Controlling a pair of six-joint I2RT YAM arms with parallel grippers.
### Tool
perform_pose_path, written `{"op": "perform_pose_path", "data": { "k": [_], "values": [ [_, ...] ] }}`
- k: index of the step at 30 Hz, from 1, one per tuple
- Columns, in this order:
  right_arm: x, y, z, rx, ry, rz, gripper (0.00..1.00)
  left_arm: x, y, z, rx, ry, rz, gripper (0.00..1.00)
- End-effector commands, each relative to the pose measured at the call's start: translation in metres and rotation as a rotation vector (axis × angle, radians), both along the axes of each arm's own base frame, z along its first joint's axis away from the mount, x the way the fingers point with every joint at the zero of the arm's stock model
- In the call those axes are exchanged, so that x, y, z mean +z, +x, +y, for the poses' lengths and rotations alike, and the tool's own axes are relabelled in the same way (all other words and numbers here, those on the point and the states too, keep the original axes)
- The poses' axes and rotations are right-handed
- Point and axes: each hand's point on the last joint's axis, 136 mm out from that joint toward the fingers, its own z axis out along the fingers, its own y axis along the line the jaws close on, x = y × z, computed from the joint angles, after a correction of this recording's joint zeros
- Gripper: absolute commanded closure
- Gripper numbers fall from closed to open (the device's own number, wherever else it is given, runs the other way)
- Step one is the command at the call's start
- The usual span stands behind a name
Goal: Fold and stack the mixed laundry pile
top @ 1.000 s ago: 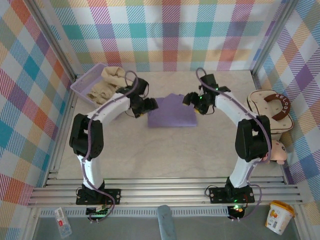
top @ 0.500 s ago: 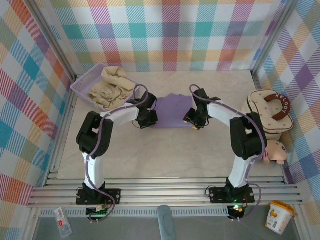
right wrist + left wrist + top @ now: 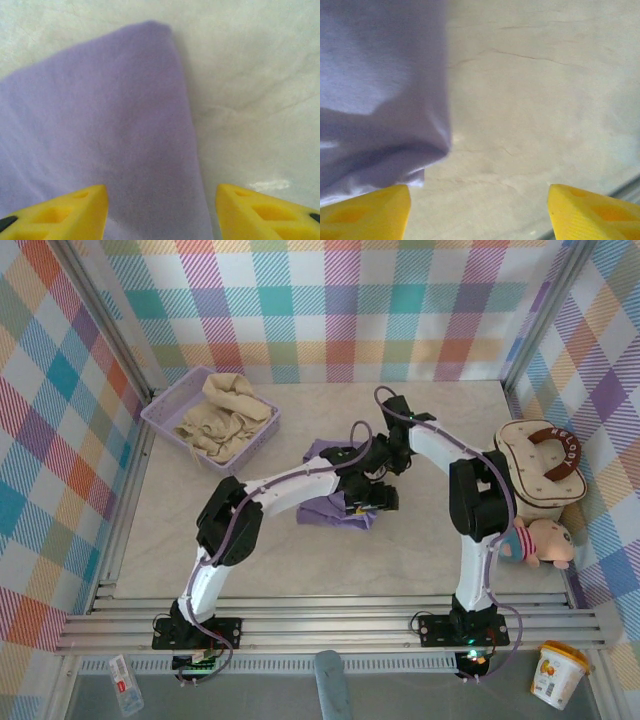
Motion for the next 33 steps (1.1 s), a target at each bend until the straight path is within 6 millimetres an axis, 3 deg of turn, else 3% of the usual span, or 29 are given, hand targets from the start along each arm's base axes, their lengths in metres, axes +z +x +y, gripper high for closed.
{"op": "perform_pose_path", "data": {
  "k": [1, 4, 8, 12, 16, 20, 24, 29, 31, 32, 33],
  "values": [
    [0.017, -0.007, -0.016, 0.076, -0.082, -0.013, 0.36, 0.032, 0.015, 0.052, 0.09, 0.078, -0.047, 0.19],
    [0.027, -0.022, -0.016, 0.107, -0.066, -0.023, 0.33, 0.033, 0.022, 0.096, 0.184, 0.109, -0.084, 0.19],
    [0.03, -0.055, -0.015, 0.114, -0.007, 0.006, 0.33, 0.016, 0.023, 0.152, 0.291, 0.132, -0.084, 0.22],
    [0.032, -0.094, -0.004, 0.125, 0.091, 0.029, 0.33, -0.003, 0.024, 0.184, 0.37, 0.136, -0.094, 0.35],
    [0.027, -0.134, 0.015, 0.148, 0.17, 0.075, 0.35, -0.018, 0.031, 0.186, 0.402, 0.112, -0.103, 0.39],
    [0.008, -0.158, 0.025, 0.12, 0.238, 0.115, 0.39, -0.037, 0.04, 0.181, 0.4, 0.123, -0.105, 0.43],
    [-0.01, -0.164, 0.029, 0.1, 0.25, 0.149, 0.43, -0.057, 0.046, 0.183, 0.399, 0.177, -0.092, 0.52],
    [-0.026, -0.162, 0.018, 0.06, 0.179, 0.171, 0.48, -0.07, 0.053, 0.173, 0.385, 0.174, -0.072, 0.65],
    [-0.029, -0.161, 0.015, 0.052, 0.157, 0.172, 0.49, -0.069, 0.053, 0.173, 0.386, 0.177, -0.067, 0.77],
    [-0.03, -0.161, 0.014, 0.053, 0.149, 0.174, 0.49, -0.066, 0.053, 0.173, 0.385, 0.175, -0.069, 0.92],
    [-0.031, -0.161, 0.013, 0.054, 0.143, 0.175, 0.5, -0.062, 0.052, 0.174, 0.391, 0.177, -0.07, 1.0]
  ]
}}
